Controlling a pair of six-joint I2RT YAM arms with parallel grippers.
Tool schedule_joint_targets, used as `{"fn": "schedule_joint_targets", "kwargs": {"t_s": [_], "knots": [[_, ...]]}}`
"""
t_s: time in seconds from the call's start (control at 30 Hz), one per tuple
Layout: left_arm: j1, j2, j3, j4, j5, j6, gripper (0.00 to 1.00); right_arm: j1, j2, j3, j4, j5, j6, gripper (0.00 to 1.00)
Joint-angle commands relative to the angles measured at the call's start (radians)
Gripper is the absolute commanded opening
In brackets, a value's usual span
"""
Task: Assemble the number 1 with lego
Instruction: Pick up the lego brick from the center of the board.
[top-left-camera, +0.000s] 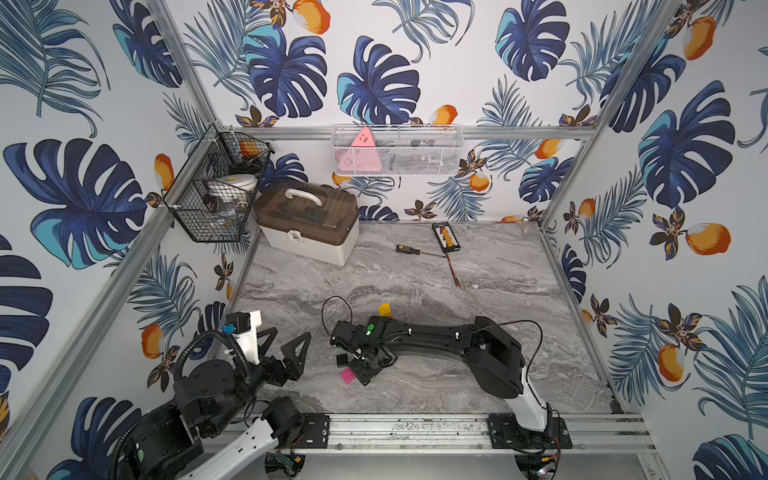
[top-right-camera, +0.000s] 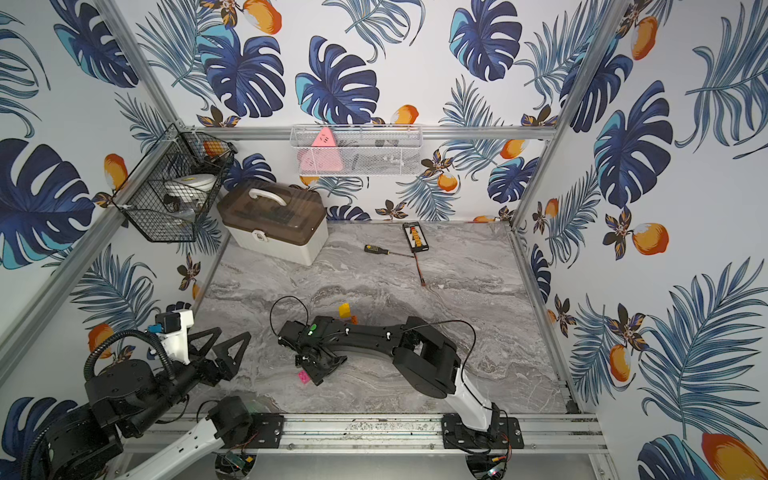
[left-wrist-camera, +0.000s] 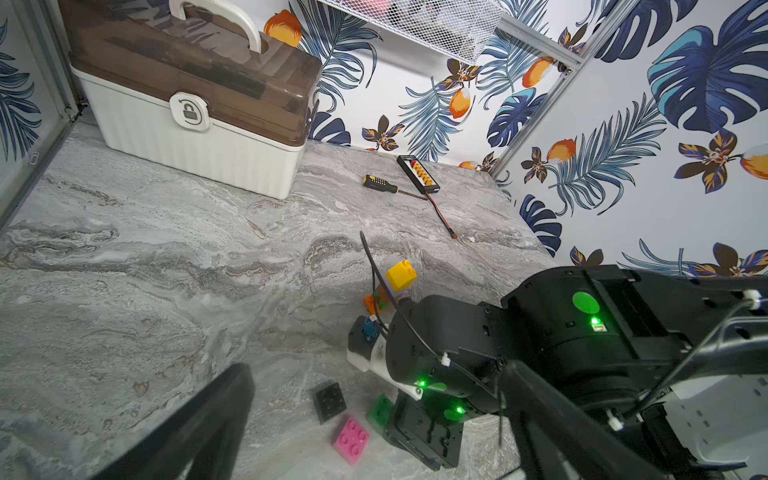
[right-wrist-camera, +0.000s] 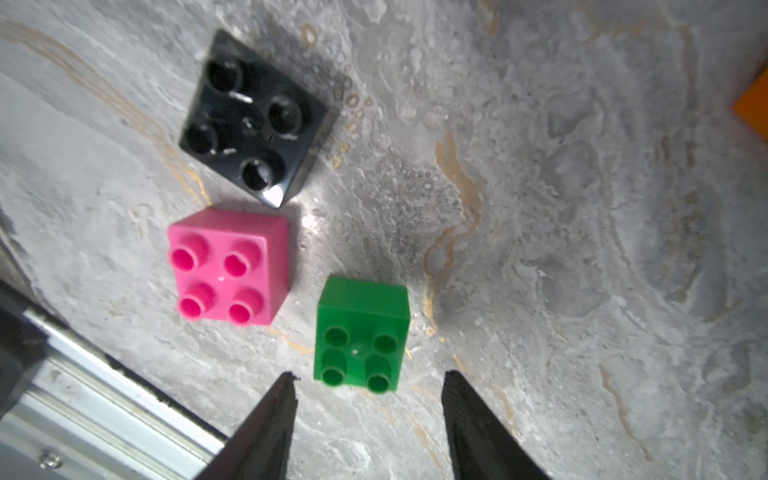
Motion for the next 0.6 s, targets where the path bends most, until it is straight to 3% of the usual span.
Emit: {"fn": "schedule_joint_targets", "kwargs": {"t_s": [0.0,0.57], "knots": [[-0.002,0.005,0.0,0.02,-0.01,0.008,0.99,0.0,0.016,0.024,-0.033,-0.003,0.025,0.59],[0.0,-0.011,-0.005,0.019,-0.02,0.003,0.99,0.001,0.063,0.079,-0.063,0.02,0.068,0.49]]}}
